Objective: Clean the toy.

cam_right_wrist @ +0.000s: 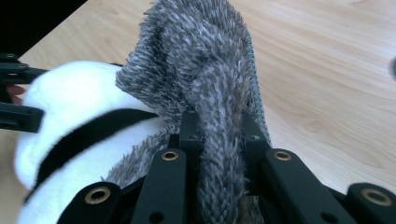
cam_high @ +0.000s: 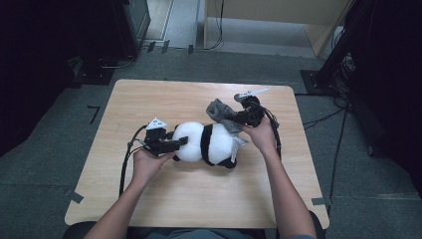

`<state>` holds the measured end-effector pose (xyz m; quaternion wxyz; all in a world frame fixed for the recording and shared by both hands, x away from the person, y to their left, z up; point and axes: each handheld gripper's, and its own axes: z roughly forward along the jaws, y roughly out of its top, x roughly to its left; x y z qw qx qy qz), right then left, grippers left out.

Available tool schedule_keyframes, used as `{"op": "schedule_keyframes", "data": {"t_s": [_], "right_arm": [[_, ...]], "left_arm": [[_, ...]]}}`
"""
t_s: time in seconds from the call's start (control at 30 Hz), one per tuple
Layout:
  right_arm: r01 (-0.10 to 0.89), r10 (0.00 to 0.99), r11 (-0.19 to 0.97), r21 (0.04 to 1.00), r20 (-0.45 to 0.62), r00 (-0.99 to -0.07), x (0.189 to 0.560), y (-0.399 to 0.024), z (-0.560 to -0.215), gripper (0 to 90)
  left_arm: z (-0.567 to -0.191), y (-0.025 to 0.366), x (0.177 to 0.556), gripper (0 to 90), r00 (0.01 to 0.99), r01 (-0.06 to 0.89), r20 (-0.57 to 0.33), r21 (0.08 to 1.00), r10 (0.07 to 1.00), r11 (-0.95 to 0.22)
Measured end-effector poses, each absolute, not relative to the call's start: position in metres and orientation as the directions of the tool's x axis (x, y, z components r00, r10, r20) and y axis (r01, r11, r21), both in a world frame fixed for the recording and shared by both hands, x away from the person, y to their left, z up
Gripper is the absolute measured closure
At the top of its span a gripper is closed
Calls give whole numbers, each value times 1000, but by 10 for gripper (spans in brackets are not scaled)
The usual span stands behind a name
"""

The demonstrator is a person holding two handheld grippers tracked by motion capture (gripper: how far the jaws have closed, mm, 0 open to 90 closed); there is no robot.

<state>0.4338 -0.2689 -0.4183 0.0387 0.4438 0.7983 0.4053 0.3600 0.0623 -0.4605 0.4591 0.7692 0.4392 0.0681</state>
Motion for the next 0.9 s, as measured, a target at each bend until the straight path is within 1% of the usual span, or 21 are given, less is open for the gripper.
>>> {"op": "schedule_keyframes", "data": {"t_s": [0.1, 0.23, 0.4, 0.53, 0.67, 0.8, 0.9], "right_arm": [[694, 754, 257, 673, 309, -579, 431, -279, -420, 782], [697, 773, 256, 670, 291, -564, 427, -288, -418, 783], [658, 765, 231, 717, 284, -578, 417, -290, -401, 785], [618, 732, 245, 747, 275, -623, 409, -272, -385, 783], [564, 694, 299, 770, 231, -682, 402, -242, -375, 783], [515, 659, 338, 788, 192, -727, 398, -215, -373, 783], [498, 632, 368, 785, 181, -753, 396, -194, -376, 783]], "left_arm": [[-461, 62, 360, 439, 605, 614, -297, 765, 739, -195], [-461, 63, 361, 435, 605, 618, -299, 761, 738, -198], [-461, 63, 361, 424, 605, 615, -298, 764, 739, -195], [-462, 64, 360, 410, 615, 596, -294, 781, 732, -187], [-460, 62, 358, 416, 615, 587, -286, 788, 735, -185], [-459, 59, 357, 424, 619, 581, -277, 792, 735, -191], [-459, 57, 356, 424, 616, 579, -277, 794, 737, -185]]}}
